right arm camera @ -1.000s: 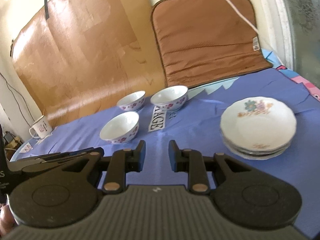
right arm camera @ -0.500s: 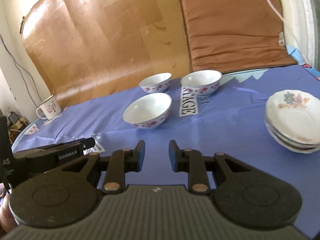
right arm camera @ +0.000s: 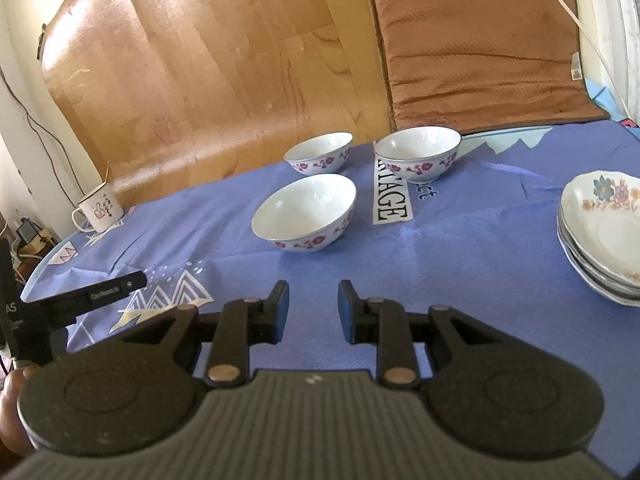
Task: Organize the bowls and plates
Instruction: 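Grasp a white flower-patterned bowl rim with the right tool while the left tool grasps another bowl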
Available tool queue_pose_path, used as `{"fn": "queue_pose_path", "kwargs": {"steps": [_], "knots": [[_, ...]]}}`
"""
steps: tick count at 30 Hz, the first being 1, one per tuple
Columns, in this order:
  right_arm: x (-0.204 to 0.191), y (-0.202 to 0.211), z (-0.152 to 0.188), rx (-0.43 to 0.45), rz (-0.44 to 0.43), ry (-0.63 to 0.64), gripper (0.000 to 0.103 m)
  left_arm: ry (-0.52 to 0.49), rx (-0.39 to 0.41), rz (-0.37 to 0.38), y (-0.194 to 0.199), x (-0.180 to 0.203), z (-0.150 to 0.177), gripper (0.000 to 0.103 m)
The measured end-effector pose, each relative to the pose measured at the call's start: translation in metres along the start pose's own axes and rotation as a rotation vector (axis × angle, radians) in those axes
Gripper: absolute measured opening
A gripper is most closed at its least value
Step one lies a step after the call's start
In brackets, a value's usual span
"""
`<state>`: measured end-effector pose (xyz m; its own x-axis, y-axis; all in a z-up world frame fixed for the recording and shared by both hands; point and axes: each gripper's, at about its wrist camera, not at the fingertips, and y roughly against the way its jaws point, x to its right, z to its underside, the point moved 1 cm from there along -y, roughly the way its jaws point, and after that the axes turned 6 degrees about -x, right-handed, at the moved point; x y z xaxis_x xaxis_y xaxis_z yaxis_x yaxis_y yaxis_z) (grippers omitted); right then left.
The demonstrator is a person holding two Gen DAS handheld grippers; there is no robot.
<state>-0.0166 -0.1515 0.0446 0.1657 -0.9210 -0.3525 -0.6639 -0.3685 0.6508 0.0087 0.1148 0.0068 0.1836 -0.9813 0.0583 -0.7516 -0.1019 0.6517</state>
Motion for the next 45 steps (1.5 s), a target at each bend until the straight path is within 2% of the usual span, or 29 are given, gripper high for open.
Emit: {"fn": "queue_pose_path", "kwargs": {"steps": [8, 13, 23, 24, 27, 31, 35, 37, 38, 40, 41, 42, 45], "knots": [[0.012, -0.002, -0.020, 0.034, 0.003, -0.039, 0.030, -0.034, 0.015, -0.001, 0.001, 0.006, 0.003, 0.020], [0.015, -0.014, -0.038, 0.037, 0.008, -0.041, 0.030, -0.015, 0.019, 0.018, 0.002, 0.002, 0.002, 0.020], [0.032, -0.056, -0.070, -0.065, -0.022, -0.172, 0.032, 0.033, 0.014, 0.098, 0.004, -0.005, 0.000, 0.021], [0.033, -0.059, -0.070, -0.076, -0.022, -0.181, 0.032, 0.037, 0.004, 0.113, 0.003, -0.003, -0.001, 0.024], [0.035, -0.065, -0.067, -0.098, -0.028, -0.205, 0.032, 0.063, -0.062, 0.257, -0.003, 0.008, -0.010, 0.026], [0.034, -0.068, -0.060, -0.110, -0.040, -0.225, 0.032, 0.005, -0.087, 0.308, -0.012, 0.046, -0.027, 0.026], [0.036, -0.069, -0.058, -0.113, -0.043, -0.233, 0.032, 0.014, -0.133, 0.358, -0.033, 0.073, -0.039, 0.039], [0.038, -0.071, -0.058, -0.122, -0.045, -0.239, 0.026, 0.023, -0.155, 0.384, -0.044, 0.085, -0.042, 0.040], [0.039, -0.071, -0.058, -0.128, -0.049, -0.242, 0.019, 0.022, -0.161, 0.390, -0.048, 0.090, -0.043, 0.039], [0.040, -0.071, -0.057, -0.130, -0.046, -0.247, 0.017, 0.006, -0.161, 0.369, -0.054, 0.099, -0.042, 0.029], [0.039, -0.070, -0.056, -0.131, -0.047, -0.243, 0.016, -0.005, -0.177, 0.354, -0.058, 0.102, -0.042, 0.017], [0.038, -0.069, -0.056, -0.126, -0.050, -0.234, 0.013, -0.006, -0.205, 0.353, -0.061, 0.102, -0.041, 0.010], [0.032, -0.066, -0.055, -0.119, -0.053, -0.211, 0.011, 0.043, -0.234, 0.360, -0.060, 0.090, -0.035, 0.011]]}}
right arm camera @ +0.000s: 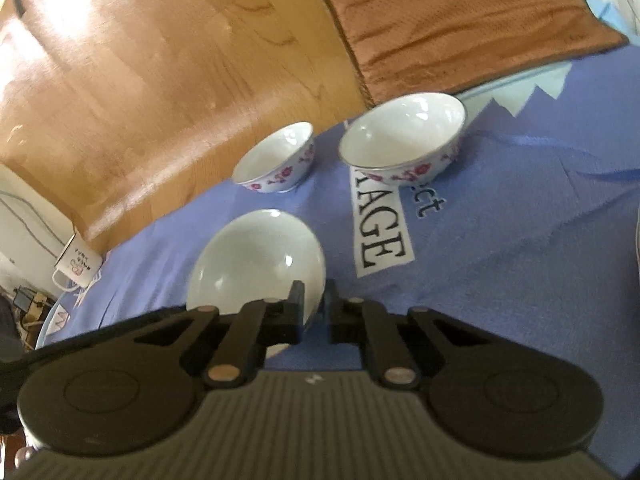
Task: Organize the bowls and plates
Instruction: 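Grasp a white flower-patterned bowl rim with the right tool while the left tool grasps another bowl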
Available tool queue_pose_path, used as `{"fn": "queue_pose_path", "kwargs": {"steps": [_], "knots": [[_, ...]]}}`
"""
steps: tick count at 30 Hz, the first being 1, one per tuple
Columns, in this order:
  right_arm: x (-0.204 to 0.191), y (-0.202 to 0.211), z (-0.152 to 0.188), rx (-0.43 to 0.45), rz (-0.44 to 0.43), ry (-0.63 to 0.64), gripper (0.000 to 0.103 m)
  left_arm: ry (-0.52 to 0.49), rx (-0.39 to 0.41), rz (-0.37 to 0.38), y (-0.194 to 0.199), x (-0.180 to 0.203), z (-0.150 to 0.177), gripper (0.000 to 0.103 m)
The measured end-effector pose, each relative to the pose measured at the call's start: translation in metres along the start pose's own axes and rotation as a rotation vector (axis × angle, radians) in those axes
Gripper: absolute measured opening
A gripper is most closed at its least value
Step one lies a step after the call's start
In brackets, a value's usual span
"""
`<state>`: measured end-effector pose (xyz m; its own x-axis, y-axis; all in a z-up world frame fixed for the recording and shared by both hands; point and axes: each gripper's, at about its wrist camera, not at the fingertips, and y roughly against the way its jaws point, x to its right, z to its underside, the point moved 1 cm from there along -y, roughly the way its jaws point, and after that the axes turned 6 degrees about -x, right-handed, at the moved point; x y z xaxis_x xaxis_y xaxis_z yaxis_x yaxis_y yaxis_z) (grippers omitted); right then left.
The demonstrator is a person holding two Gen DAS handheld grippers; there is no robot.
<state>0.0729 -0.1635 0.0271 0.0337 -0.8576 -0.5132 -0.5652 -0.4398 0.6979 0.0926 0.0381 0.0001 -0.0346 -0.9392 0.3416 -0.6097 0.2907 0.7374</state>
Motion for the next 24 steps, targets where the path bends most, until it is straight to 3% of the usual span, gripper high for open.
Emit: {"fn": "queue_pose_path", "kwargs": {"steps": [1, 3, 7, 11, 13, 14, 15, 19, 24], "knots": [[-0.002, 0.000, 0.001, 0.001, -0.003, 0.001, 0.010, 0.019, 0.009, -0.003, 0.006, -0.006, 0.001, 0.015], [-0.006, 0.000, 0.002, 0.008, -0.007, 0.012, 0.009, 0.069, 0.058, 0.013, 0.025, -0.018, 0.004, 0.038], [-0.018, -0.002, 0.007, -0.002, -0.008, 0.054, 0.008, 0.153, 0.116, 0.030, 0.054, -0.039, 0.009, 0.042], [-0.023, -0.007, 0.011, -0.038, -0.050, 0.035, 0.008, 0.089, 0.085, 0.018, 0.051, -0.024, 0.012, 0.047], [-0.023, -0.010, 0.013, -0.064, -0.076, 0.011, 0.008, 0.059, 0.063, 0.001, 0.043, -0.017, 0.014, 0.045], [-0.023, -0.012, 0.014, -0.078, -0.088, -0.002, 0.008, 0.049, 0.047, -0.007, 0.038, -0.014, 0.015, 0.037], [-0.024, -0.013, 0.015, -0.090, -0.100, -0.013, 0.008, 0.042, 0.025, -0.017, 0.033, -0.012, 0.017, 0.017], [-0.041, -0.014, 0.019, -0.117, -0.107, 0.007, 0.009, 0.078, 0.034, -0.030, 0.045, -0.026, 0.026, 0.013], [-0.094, -0.034, 0.033, -0.193, -0.196, 0.111, 0.009, 0.109, 0.118, -0.137, 0.094, -0.063, 0.030, 0.012]]}}
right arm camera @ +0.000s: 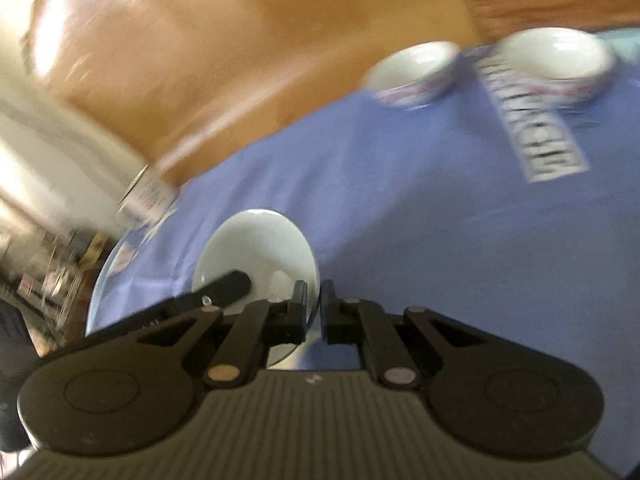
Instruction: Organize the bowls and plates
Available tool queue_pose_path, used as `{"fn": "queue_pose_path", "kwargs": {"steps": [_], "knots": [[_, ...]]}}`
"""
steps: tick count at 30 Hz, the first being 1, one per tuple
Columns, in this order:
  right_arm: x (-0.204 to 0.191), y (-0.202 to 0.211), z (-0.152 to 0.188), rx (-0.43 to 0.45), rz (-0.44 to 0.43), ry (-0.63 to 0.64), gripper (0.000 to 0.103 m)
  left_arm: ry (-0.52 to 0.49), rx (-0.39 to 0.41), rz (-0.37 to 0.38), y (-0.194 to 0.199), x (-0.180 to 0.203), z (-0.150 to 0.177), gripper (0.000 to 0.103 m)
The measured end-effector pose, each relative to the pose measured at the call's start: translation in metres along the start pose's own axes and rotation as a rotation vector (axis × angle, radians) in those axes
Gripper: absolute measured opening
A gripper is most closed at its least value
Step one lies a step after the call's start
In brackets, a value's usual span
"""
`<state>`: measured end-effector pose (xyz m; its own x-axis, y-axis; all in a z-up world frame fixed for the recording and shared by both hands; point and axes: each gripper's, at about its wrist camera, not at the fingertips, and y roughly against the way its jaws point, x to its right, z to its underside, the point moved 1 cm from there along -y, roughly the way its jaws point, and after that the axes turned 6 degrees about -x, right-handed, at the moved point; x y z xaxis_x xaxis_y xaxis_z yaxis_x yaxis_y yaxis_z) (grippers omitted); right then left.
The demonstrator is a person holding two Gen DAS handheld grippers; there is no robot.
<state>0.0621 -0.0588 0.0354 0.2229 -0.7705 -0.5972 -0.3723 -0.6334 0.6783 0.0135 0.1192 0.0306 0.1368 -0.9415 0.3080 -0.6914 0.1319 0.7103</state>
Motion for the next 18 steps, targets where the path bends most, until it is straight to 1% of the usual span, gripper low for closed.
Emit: {"fn": "queue_pose_path", "kwargs": {"steps": [3, 5, 8, 11, 13, 14, 16, 18], "knots": [[-0.034, -0.023, 0.002, -0.038, -0.022, 0.071, 0.010, 0.063, 0.018, -0.057, 0.016, -0.031, -0.003, 0.013], [-0.053, -0.037, 0.003, -0.063, -0.029, 0.111, 0.010, 0.109, 0.020, -0.077, 0.022, -0.052, -0.003, 0.013], [-0.070, -0.053, 0.005, -0.103, -0.033, 0.145, 0.010, 0.164, 0.015, -0.100, 0.029, -0.079, -0.002, 0.014], [-0.085, -0.063, 0.013, -0.126, -0.027, 0.190, 0.012, 0.204, 0.015, -0.123, 0.034, -0.094, 0.002, 0.014], [-0.086, -0.063, 0.012, -0.106, -0.023, 0.198, 0.015, 0.213, 0.003, -0.136, 0.030, -0.098, 0.003, 0.020], [-0.084, -0.060, 0.012, -0.093, -0.014, 0.202, 0.017, 0.210, -0.004, -0.133, 0.027, -0.096, 0.002, 0.027], [-0.081, -0.054, 0.011, -0.055, -0.009, 0.210, 0.025, 0.200, 0.005, -0.131, 0.027, -0.093, 0.002, 0.034], [-0.074, -0.044, 0.010, 0.000, -0.002, 0.204, 0.033, 0.200, 0.036, -0.148, 0.032, -0.092, 0.001, 0.052]]}}
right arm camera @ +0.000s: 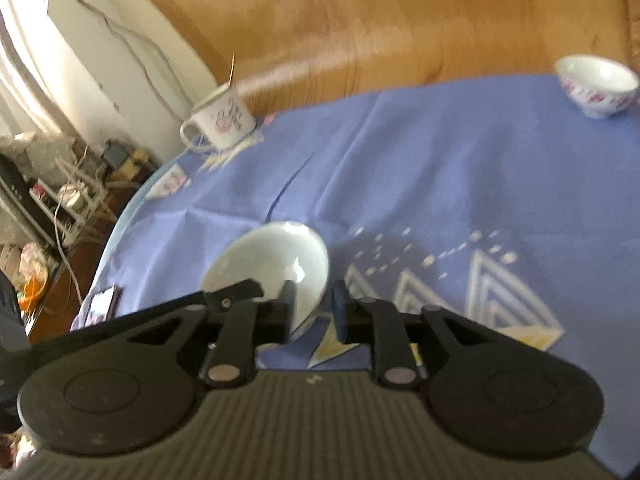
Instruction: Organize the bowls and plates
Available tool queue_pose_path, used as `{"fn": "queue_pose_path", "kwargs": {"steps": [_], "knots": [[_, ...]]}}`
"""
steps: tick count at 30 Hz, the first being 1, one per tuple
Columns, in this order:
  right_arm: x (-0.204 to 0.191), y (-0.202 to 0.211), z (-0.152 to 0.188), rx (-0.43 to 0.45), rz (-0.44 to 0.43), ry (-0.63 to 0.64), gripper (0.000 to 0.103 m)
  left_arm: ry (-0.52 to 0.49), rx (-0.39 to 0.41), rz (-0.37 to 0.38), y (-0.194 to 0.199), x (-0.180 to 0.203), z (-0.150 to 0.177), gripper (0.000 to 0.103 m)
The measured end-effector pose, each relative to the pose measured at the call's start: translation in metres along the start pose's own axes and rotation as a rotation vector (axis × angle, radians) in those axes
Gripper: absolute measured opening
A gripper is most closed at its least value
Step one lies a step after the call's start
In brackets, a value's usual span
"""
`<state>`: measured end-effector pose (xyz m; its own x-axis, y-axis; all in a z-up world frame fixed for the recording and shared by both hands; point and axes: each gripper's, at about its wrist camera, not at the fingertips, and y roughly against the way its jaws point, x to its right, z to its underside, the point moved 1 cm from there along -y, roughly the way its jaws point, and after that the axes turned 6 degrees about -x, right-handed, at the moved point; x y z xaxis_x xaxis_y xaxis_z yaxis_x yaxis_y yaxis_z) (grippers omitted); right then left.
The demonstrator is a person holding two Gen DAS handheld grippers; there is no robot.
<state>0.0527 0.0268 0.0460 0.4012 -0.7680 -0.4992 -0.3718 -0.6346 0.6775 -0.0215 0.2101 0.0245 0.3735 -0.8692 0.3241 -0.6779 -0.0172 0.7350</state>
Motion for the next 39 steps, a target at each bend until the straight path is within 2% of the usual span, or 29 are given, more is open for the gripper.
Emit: {"fn": "queue_pose_path", "kwargs": {"steps": [3, 5, 8, 10, 13, 17, 20, 25, 31, 39], "knots": [[0.018, 0.015, -0.003, 0.070, 0.044, -0.017, 0.033, 0.053, 0.116, -0.049, 0.023, -0.007, -0.004, 0.054], [0.034, 0.024, -0.005, 0.105, 0.068, -0.049, 0.033, 0.085, 0.195, -0.056, 0.041, -0.006, -0.006, 0.054], [0.059, 0.034, -0.009, 0.149, 0.107, -0.112, 0.033, 0.025, 0.284, -0.050, 0.058, 0.019, -0.003, 0.054], [0.072, 0.040, -0.009, 0.162, 0.116, -0.159, 0.033, -0.038, 0.299, -0.010, 0.059, 0.044, 0.001, 0.054], [0.087, 0.053, -0.005, 0.185, 0.139, -0.184, 0.033, -0.153, 0.259, 0.073, 0.044, 0.091, 0.011, 0.054], [0.107, 0.078, -0.001, 0.226, 0.188, -0.197, 0.033, -0.278, 0.175, 0.127, 0.008, 0.146, 0.027, 0.053], [0.125, 0.099, 0.002, 0.258, 0.232, -0.226, 0.033, -0.342, 0.122, 0.134, -0.022, 0.176, 0.041, 0.053], [0.149, 0.127, 0.010, 0.327, 0.317, -0.246, 0.033, -0.440, 0.081, 0.124, -0.050, 0.215, 0.064, 0.053], [0.172, 0.138, 0.007, 0.351, 0.357, -0.292, 0.033, -0.566, 0.109, 0.133, -0.065, 0.244, 0.086, 0.053], [0.206, 0.151, -0.050, 0.385, 0.465, -0.308, 0.033, -0.446, 0.074, 0.209, -0.068, 0.220, 0.071, 0.053]]}}
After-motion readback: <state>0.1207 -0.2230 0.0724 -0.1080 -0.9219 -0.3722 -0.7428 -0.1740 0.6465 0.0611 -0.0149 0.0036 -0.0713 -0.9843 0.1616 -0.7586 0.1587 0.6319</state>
